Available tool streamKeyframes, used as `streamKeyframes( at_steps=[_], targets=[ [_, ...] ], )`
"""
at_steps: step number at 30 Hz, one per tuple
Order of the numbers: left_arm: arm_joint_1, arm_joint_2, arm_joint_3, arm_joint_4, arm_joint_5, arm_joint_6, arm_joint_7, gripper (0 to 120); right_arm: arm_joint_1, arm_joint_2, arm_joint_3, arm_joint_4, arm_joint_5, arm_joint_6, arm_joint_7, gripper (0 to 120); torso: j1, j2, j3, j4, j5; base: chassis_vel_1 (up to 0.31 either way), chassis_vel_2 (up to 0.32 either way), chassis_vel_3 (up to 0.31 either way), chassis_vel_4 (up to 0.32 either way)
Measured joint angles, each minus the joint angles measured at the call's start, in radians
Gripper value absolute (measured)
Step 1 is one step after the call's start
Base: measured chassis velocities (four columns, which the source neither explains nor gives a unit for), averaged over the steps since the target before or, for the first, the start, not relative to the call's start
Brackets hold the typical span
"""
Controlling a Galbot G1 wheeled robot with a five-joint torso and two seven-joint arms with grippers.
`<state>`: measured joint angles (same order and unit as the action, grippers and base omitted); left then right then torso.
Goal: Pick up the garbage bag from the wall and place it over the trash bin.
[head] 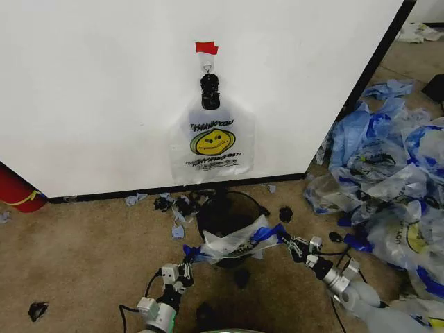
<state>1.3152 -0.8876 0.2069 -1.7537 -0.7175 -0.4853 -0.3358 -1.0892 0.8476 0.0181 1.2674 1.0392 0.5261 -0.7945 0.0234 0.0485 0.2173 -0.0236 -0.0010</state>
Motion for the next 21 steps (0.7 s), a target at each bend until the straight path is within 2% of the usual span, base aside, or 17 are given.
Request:
streamKeyframes(
  at_steps=[21],
  targets=[
    [0.01,-0.012,-0.038,0.018,0.047,-0.013,-0.026,0,0.021,0.003,0.009,-0.02,-0.057,0.021,0.01,0,0.0,0.0,0.0,0.0,0.0002,0.0,0.0,0.0,0.0]
  ],
)
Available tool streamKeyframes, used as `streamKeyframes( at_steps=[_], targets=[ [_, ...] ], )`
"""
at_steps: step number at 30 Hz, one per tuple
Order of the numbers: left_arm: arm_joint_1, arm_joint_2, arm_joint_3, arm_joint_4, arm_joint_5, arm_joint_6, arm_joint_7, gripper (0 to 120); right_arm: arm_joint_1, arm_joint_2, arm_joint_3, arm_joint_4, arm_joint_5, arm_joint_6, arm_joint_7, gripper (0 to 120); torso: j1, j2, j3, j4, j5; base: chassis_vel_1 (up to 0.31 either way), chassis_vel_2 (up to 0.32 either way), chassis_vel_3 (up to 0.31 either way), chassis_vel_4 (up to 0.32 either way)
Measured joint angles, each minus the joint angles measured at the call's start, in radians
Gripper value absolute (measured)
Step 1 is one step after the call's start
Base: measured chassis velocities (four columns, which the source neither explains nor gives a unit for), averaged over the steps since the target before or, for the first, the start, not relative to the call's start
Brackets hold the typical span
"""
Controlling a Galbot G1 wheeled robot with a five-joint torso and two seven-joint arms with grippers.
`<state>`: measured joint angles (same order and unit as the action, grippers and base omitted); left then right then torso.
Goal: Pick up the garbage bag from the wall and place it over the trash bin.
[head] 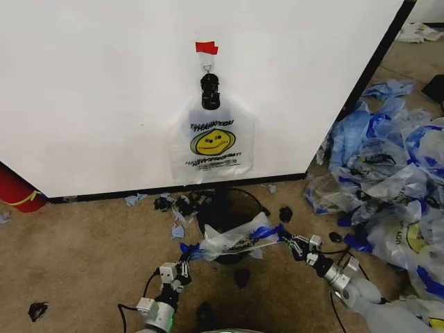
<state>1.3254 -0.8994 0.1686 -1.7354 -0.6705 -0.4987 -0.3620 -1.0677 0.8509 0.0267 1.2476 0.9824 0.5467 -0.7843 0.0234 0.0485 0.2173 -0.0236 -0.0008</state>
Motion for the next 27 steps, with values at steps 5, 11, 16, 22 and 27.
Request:
streamKeyframes(
  at_steps=[5,11,16,22,27],
  targets=[
    [0.0,-0.005,-0.001,0.006,0.001,0.0,-0.007,1,0.009,-0.001,-0.001,-0.006,0.0,0.0,0.003,0,0.0,0.0,0.0,0.0001,-0.0001,0.0,0.0,0.0,0.0],
    [0.004,-0.007,-0.008,0.007,0.012,0.003,-0.01,19,0.001,-0.006,0.0,-0.003,-0.01,0.018,0.018,0,0.0,0.0,0.0,0.0,-0.0002,0.0,0.0,0.0,0.0],
    [0.014,-0.012,-0.015,-0.012,0.011,0.004,-0.011,36,-0.006,-0.004,0.009,-0.001,-0.045,0.024,0.058,15,0.0,0.0,0.0,0.0,-0.0002,0.0,0.0,0.0,0.0],
    [0.028,-0.015,-0.031,-0.042,0.014,0.007,-0.018,57,-0.011,-0.005,0.015,0.014,-0.09,0.037,0.112,36,0.0,0.0,0.0,0.0,-0.0001,0.0,0.0,0.0,0.0],
    [0.065,-0.001,-0.06,-0.068,0.037,0.004,-0.018,77,-0.029,-0.025,0.038,0.025,-0.116,0.047,0.111,56,0.0,0.0,0.0,0.0001,-0.0001,0.0,0.0,0.0,0.0]
  ],
)
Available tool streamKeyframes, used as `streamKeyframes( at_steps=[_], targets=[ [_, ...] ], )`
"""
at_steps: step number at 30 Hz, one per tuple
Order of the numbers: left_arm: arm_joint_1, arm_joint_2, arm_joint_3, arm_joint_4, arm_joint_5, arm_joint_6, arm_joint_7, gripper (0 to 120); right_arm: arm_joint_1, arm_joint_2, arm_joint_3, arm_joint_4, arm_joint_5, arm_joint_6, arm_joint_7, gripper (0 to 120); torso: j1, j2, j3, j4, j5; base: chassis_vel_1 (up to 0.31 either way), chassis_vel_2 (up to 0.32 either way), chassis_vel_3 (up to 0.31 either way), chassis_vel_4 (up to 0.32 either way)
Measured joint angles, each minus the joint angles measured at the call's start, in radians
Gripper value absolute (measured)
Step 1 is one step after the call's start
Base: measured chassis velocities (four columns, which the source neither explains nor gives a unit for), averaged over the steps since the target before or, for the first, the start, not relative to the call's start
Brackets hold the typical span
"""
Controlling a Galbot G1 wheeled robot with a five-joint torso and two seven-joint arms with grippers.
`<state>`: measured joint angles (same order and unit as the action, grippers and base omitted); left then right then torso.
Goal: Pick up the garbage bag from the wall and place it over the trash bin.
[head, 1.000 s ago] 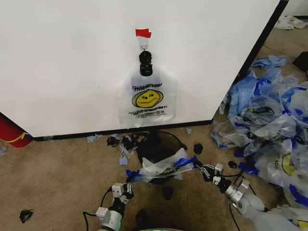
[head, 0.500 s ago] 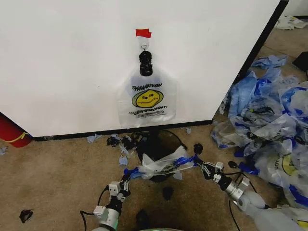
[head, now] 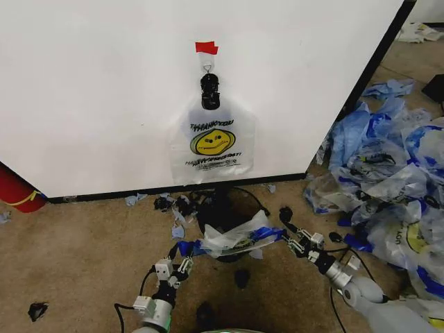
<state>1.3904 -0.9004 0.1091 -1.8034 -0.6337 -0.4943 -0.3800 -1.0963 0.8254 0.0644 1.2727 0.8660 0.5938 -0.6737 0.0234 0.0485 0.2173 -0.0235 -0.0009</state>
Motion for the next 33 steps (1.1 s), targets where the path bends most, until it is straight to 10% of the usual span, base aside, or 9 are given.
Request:
streamKeyframes(
  at_steps=[9,19,27,33],
  targets=[
    [0.104,0.041,-0.084,-0.093,0.042,-0.006,0.0,100,-0.051,-0.055,0.092,0.04,-0.02,0.021,-0.134,91,0.0,0.0,0.0,-0.0008,-0.0004,0.0,0.0,0.0,0.0],
    [0.272,0.099,-0.238,-0.312,0.093,-0.006,-0.003,100,-0.077,-0.124,0.252,0.137,0.173,0.008,-0.38,100,0.0,0.0,0.0,-0.0004,0.0001,0.0,0.0,0.0,0.0],
    [0.014,0.331,-0.284,-0.485,-0.202,0.155,0.032,100,-0.129,-0.177,0.389,0.415,0.345,-0.048,-0.029,100,0.0,0.0,0.0,-0.0002,-0.0009,0.0,0.0,0.0,0.0],
    [-0.425,0.444,-0.012,-0.395,-0.42,0.237,0.094,100,-0.216,-0.145,0.512,0.526,0.291,-0.061,0.093,100,0.0,0.0,0.0,0.0001,-0.0007,0.0,0.0,0.0,0.0]
  ],
)
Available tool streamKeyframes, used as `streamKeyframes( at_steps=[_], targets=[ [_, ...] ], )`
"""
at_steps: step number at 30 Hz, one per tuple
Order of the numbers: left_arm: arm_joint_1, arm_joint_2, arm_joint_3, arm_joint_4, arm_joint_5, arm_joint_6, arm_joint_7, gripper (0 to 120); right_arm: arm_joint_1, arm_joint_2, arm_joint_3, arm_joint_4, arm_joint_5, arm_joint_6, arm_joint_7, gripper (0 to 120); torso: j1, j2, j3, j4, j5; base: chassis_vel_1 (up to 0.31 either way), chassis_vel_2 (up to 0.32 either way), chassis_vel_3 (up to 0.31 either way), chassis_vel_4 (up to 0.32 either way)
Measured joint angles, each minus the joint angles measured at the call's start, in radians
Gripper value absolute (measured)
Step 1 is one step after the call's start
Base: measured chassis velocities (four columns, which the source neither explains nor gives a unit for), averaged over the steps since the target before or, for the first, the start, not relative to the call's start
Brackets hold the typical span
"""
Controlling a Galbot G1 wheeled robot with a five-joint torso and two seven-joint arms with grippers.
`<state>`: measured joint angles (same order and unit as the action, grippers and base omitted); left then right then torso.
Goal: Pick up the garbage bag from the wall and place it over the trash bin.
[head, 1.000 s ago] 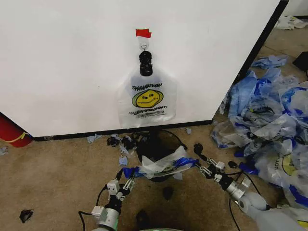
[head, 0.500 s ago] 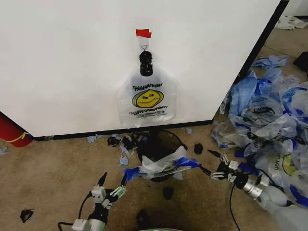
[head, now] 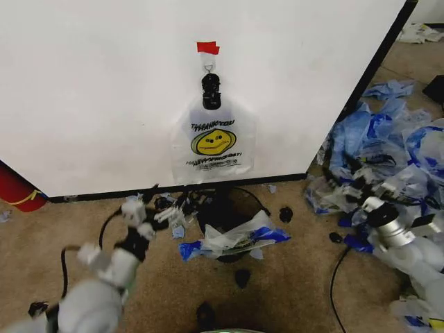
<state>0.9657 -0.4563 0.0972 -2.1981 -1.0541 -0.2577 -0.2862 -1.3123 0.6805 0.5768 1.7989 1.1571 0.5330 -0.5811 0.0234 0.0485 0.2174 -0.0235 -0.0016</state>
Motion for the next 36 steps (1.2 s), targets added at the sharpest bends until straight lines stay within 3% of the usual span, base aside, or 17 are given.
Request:
streamKeyframes(
  at_steps=[2,5,7,8,9,10,12,14,21,26,36],
  targets=[
    [-0.234,-0.009,0.203,0.062,-0.029,0.025,0.004,100,-0.043,0.027,0.038,0.027,-0.035,-0.001,0.027,100,0.0,0.0,0.0,-0.0002,0.0005,0.0,0.0,0.0,0.0],
    [-0.501,-0.052,0.43,0.121,-0.073,0.088,0.005,100,-0.1,0.056,0.076,0.044,-0.074,0.0,0.052,100,0.0,0.0,0.0,-0.0007,-0.0001,0.0,0.0,0.0,0.0],
    [-0.561,-0.062,0.476,0.131,-0.087,0.11,0.006,100,-0.11,0.063,0.086,0.045,-0.081,0.002,0.053,100,0.0,0.0,0.0,-0.0009,0.0008,0.0,0.0,0.0,0.0],
    [-0.664,-0.081,0.57,0.15,-0.1,0.146,0.008,100,-0.129,0.074,0.102,0.045,-0.09,0.005,0.053,100,0.0,0.0,0.0,-0.0003,0.0019,0.0,0.0,0.0,0.0],
    [-0.671,-0.082,0.578,0.151,-0.101,0.148,0.008,100,-0.134,0.076,0.105,0.045,-0.092,0.005,0.053,100,0.0,0.0,0.0,-0.0002,0.002,0.0,0.0,0.0,0.0],
    [-0.861,-0.126,0.772,0.209,-0.077,0.225,0.032,100,-0.175,0.105,0.148,0.051,-0.104,0.009,0.044,100,0.0,0.0,0.0,-0.0002,0.0,0.0,0.0,0.0,0.0],
    [-0.949,-0.166,0.86,0.253,-0.063,0.298,0.046,100,-0.207,0.126,0.173,0.059,-0.111,0.011,0.032,100,0.0,0.0,0.0,0.0,0.0013,0.0,0.0,0.0,0.0],
    [-1.008,-0.206,0.929,0.304,-0.05,0.324,0.048,100,-0.228,0.143,0.186,0.06,-0.116,0.015,0.021,100,0.0,0.0,0.0,-0.0001,0.0003,0.0,0.0,0.0,0.0],
    [-1.137,-0.298,1.077,0.43,-0.05,0.353,0.089,100,-0.276,0.17,0.226,0.06,-0.118,0.027,-0.015,100,0.0,0.0,0.0,-0.0004,0.0008,0.0,0.0,0.0,0.0],
    [-1.211,-0.321,1.174,0.503,-0.03,0.368,0.162,100,-0.293,0.188,0.238,0.056,-0.118,0.034,-0.038,100,0.0,0.0,0.0,0.0003,0.0008,0.0,0.0,0.0,0.0],
    [-1.252,-0.362,1.208,0.612,-0.003,0.42,0.172,100,-0.316,0.221,0.215,0.044,-0.149,0.056,-0.058,100,0.0,0.0,0.0,-0.0002,0.0004,0.0,0.0,0.0,0.0]
  ],
)
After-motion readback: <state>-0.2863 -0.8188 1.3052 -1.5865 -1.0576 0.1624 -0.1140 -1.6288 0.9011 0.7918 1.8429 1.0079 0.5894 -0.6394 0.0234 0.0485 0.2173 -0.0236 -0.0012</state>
